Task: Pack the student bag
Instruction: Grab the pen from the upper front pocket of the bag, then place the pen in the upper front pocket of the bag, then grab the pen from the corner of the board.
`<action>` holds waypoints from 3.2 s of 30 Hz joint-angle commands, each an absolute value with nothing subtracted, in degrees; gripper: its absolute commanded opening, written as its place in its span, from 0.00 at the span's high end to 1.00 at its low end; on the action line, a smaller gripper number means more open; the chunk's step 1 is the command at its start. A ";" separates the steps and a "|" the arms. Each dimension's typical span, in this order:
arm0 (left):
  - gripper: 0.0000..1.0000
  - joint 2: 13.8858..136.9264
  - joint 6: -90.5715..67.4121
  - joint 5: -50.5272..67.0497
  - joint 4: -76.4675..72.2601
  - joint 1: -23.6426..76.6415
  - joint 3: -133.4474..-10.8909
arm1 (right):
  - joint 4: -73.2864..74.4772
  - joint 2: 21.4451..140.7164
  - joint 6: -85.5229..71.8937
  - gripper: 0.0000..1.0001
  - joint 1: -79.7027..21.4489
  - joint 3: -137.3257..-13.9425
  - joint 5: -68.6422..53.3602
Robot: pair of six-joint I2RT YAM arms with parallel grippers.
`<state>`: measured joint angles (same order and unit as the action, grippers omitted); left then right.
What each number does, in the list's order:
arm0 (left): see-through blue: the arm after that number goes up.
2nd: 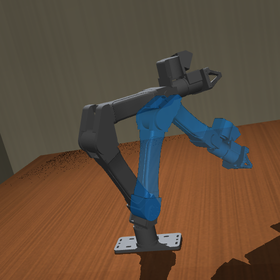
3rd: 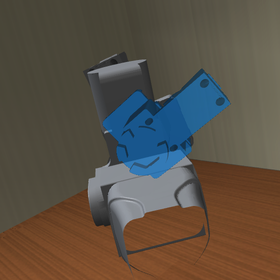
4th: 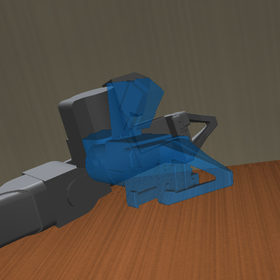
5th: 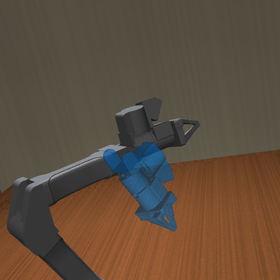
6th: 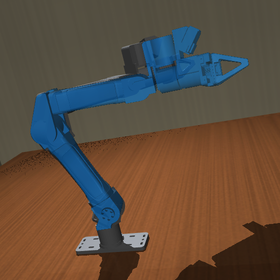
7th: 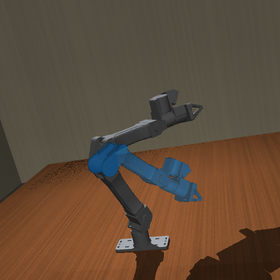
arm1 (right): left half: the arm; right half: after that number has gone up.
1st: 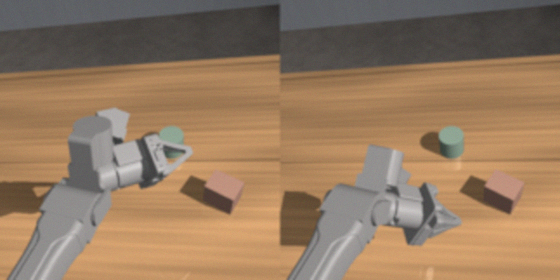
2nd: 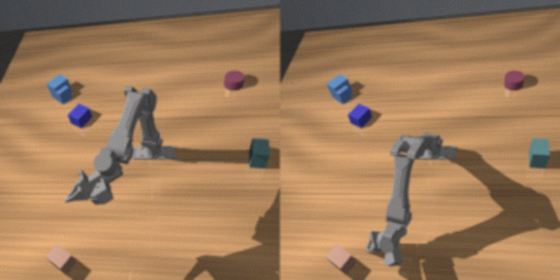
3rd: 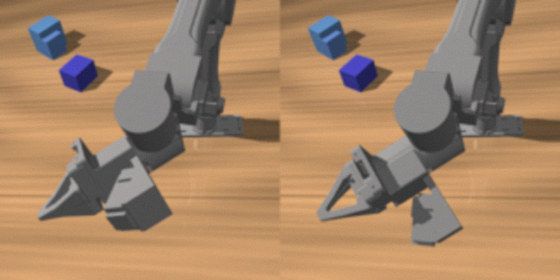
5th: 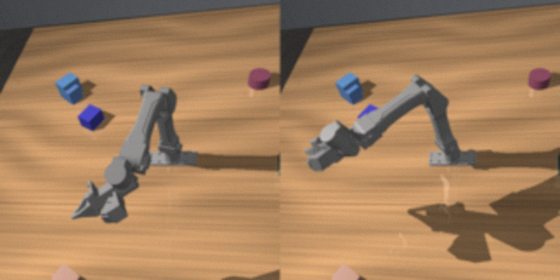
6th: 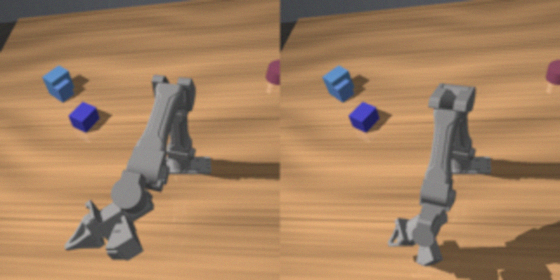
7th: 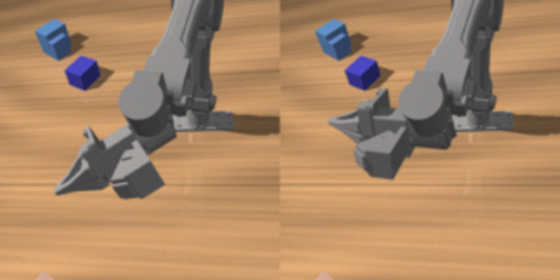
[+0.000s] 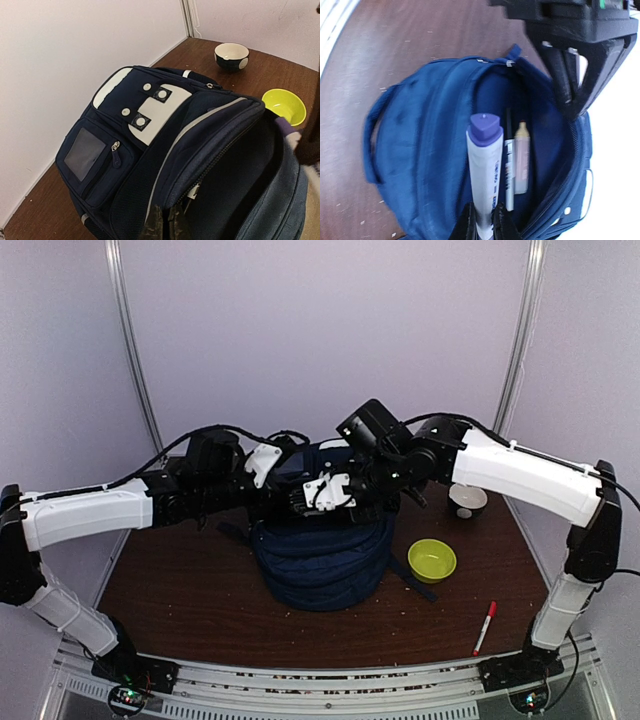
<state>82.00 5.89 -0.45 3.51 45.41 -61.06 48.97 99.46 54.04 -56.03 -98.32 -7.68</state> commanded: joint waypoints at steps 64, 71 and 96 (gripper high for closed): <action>1.00 79.23 4.22 -1.12 -2.37 43.34 -61.60 | 62.28 69.19 76.75 0.63 -38.40 -34.85 3.16; 1.00 79.17 4.22 -1.19 -2.22 43.29 -61.78 | 57.27 70.35 76.55 0.63 -38.77 -32.07 4.71; 1.00 77.79 4.37 -1.55 -1.80 43.32 -61.26 | 44.84 79.09 66.15 0.77 -42.26 -36.49 -4.45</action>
<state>80.97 4.78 0.40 3.09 44.60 -60.60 50.89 76.93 70.35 -40.71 -36.01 2.70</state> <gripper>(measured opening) 0.018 0.217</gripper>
